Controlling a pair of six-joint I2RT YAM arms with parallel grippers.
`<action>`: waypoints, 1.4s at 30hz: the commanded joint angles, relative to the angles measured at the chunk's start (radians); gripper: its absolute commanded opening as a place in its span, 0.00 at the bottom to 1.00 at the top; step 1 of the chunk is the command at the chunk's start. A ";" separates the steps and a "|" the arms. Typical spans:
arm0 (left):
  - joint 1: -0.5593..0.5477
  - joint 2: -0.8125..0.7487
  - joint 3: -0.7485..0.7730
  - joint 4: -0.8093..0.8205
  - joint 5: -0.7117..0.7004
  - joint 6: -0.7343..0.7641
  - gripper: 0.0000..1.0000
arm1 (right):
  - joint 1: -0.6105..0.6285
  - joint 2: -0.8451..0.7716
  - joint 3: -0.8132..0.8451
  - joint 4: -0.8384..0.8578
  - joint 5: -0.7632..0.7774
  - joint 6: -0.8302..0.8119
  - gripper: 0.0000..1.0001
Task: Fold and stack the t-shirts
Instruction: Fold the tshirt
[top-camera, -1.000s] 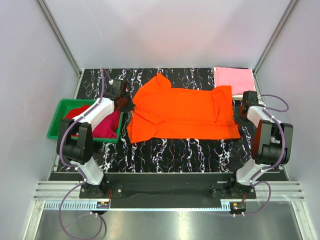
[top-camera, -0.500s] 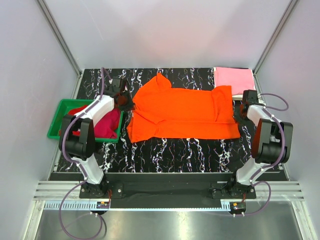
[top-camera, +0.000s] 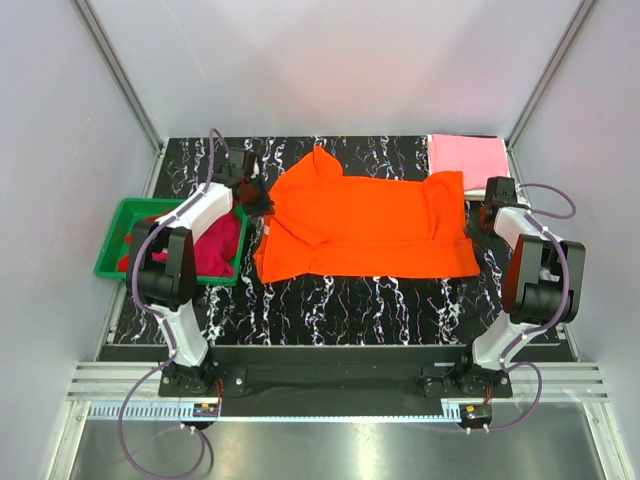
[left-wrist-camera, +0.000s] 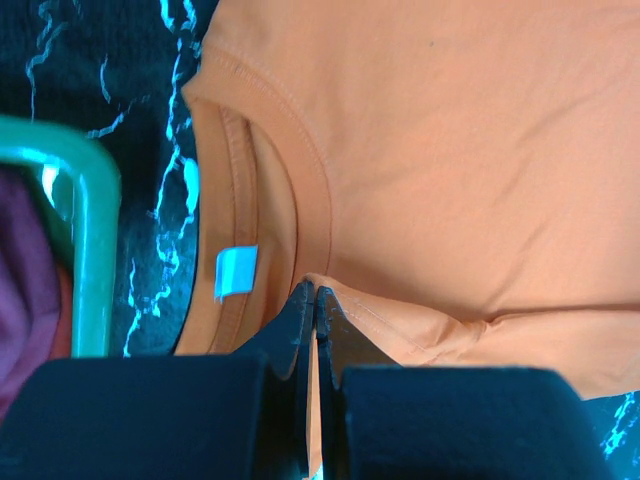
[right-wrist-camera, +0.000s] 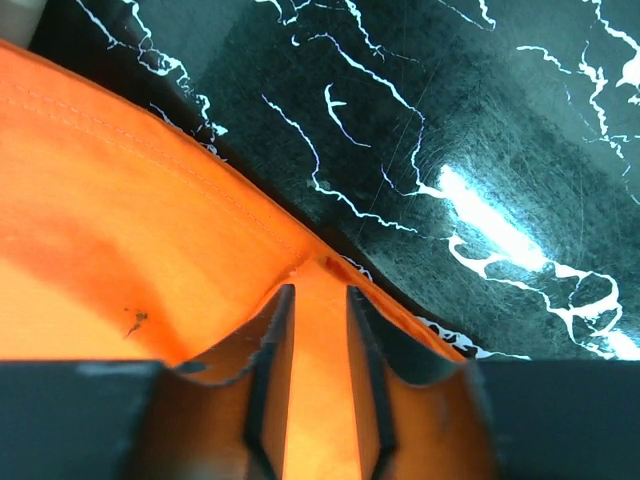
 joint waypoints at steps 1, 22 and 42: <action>0.005 0.020 0.071 0.010 0.038 0.052 0.00 | -0.005 -0.059 -0.002 0.011 -0.001 0.009 0.38; -0.051 0.313 0.405 0.075 0.362 0.235 0.00 | -0.004 -0.229 -0.077 0.008 -0.162 0.041 0.44; -0.076 -0.131 0.207 -0.240 0.213 0.245 0.61 | -0.071 -0.194 -0.128 -0.175 -0.090 0.144 0.43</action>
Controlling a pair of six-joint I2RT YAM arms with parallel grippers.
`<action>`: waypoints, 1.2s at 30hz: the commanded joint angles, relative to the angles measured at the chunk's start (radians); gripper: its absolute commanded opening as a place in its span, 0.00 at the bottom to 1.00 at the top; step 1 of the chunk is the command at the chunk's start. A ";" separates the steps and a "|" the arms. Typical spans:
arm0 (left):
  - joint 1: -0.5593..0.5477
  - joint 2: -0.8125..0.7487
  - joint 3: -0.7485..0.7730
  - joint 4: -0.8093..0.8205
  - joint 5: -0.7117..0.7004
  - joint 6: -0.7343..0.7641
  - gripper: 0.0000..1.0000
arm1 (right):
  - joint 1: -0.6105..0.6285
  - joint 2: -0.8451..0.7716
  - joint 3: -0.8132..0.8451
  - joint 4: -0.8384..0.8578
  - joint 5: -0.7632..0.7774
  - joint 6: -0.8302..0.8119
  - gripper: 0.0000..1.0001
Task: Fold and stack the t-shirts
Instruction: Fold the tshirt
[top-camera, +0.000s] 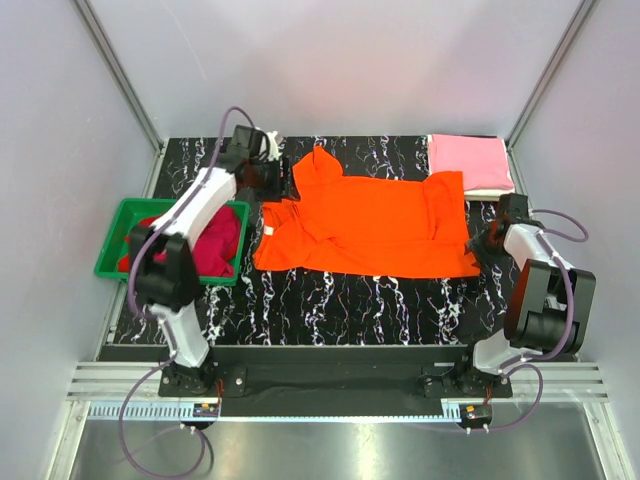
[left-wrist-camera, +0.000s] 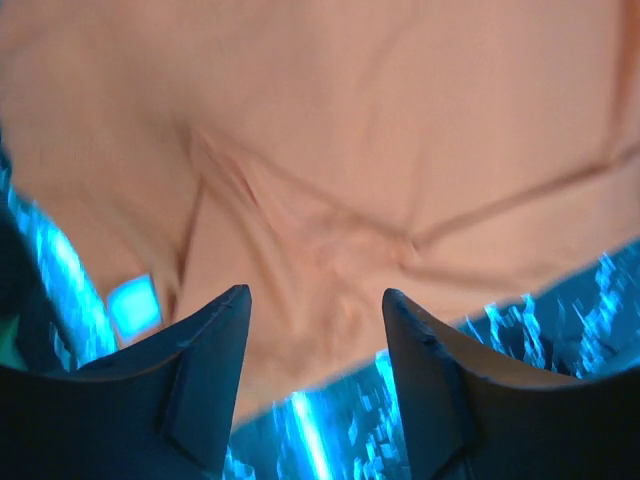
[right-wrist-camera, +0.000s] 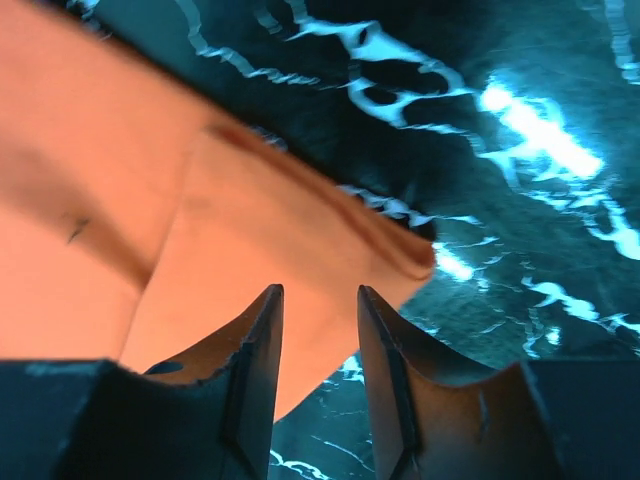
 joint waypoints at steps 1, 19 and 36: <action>-0.024 -0.264 -0.133 -0.049 -0.014 -0.005 0.62 | -0.023 -0.023 0.005 -0.054 0.046 0.027 0.43; -0.119 -0.634 -0.602 -0.004 -0.194 -0.031 0.62 | -0.067 0.043 -0.072 -0.031 0.198 0.030 0.00; -0.189 -0.603 -0.926 0.270 -0.174 -0.273 0.56 | -0.248 -0.073 -0.103 -0.085 0.169 -0.046 0.00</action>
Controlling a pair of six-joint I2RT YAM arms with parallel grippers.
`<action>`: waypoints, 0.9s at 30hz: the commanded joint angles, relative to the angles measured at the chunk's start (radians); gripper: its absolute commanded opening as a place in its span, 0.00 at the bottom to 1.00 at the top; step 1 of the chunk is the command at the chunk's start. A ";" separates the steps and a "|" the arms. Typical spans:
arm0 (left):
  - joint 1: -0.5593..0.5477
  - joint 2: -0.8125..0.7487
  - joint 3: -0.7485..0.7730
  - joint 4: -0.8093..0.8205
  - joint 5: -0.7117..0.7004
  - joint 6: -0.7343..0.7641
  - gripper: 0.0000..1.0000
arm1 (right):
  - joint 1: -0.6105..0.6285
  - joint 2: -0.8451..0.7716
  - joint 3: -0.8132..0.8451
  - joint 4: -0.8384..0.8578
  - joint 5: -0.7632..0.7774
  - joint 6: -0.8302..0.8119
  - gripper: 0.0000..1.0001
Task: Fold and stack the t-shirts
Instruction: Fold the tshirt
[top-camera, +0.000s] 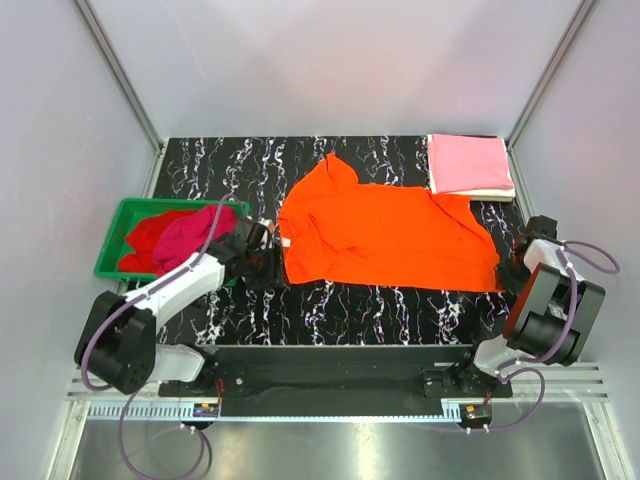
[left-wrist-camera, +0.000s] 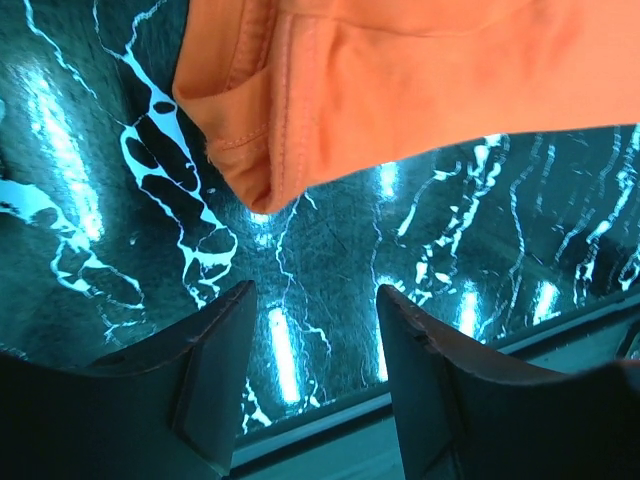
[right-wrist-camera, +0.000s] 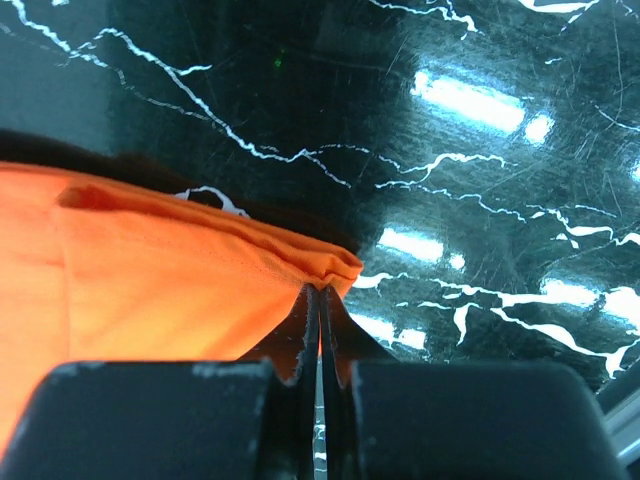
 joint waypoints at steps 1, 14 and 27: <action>-0.008 0.039 -0.013 0.126 -0.014 -0.046 0.56 | -0.006 -0.046 -0.003 -0.021 0.021 -0.012 0.00; -0.012 0.207 0.078 0.122 -0.157 -0.028 0.52 | -0.034 -0.060 0.000 -0.021 -0.003 -0.035 0.00; -0.013 0.241 0.113 0.126 -0.168 -0.002 0.11 | -0.035 -0.063 -0.020 -0.003 -0.015 -0.035 0.00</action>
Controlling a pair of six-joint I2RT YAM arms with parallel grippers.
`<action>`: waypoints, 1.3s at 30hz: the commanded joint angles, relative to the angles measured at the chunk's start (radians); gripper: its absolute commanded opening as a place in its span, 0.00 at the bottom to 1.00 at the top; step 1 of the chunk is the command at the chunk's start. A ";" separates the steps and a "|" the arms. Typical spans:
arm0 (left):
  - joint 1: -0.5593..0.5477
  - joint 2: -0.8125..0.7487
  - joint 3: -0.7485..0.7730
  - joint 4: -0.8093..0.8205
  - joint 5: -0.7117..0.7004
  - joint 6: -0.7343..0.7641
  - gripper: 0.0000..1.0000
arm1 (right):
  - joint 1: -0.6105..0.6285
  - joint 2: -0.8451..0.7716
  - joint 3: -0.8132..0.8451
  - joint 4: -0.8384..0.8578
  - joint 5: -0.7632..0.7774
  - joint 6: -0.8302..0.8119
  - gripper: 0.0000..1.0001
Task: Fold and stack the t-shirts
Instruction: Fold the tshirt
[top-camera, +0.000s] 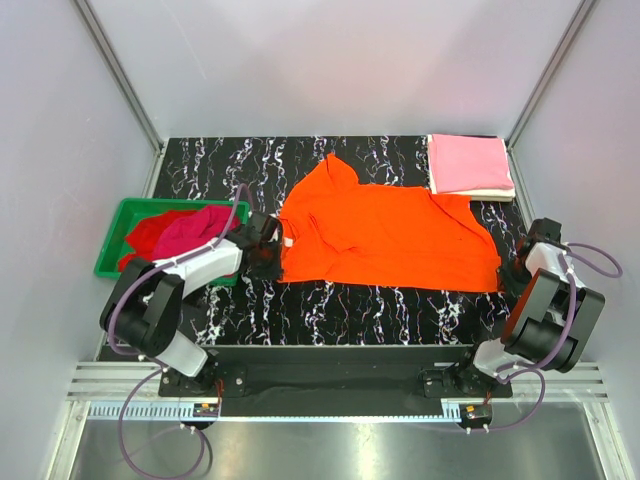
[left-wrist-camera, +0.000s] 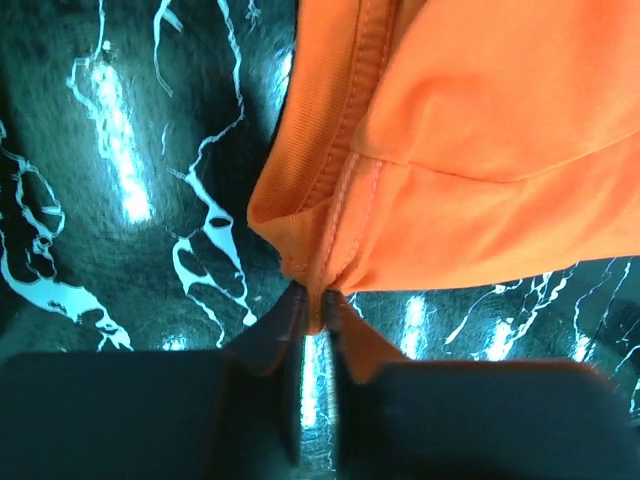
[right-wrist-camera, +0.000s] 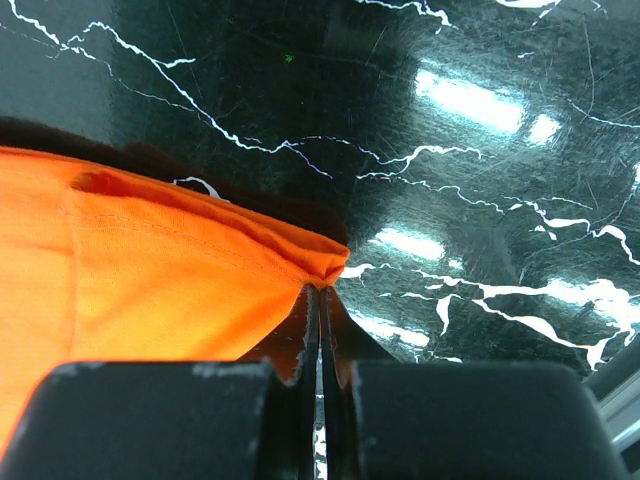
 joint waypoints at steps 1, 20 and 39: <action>-0.006 0.016 0.046 0.026 -0.026 0.019 0.00 | -0.007 -0.014 -0.001 0.011 0.006 -0.012 0.00; -0.043 -0.180 -0.035 -0.243 -0.208 -0.021 0.00 | -0.036 -0.020 0.045 -0.160 0.030 0.026 0.00; -0.120 -0.123 -0.029 -0.335 -0.305 -0.063 0.12 | -0.055 -0.054 0.026 -0.222 0.011 0.014 0.00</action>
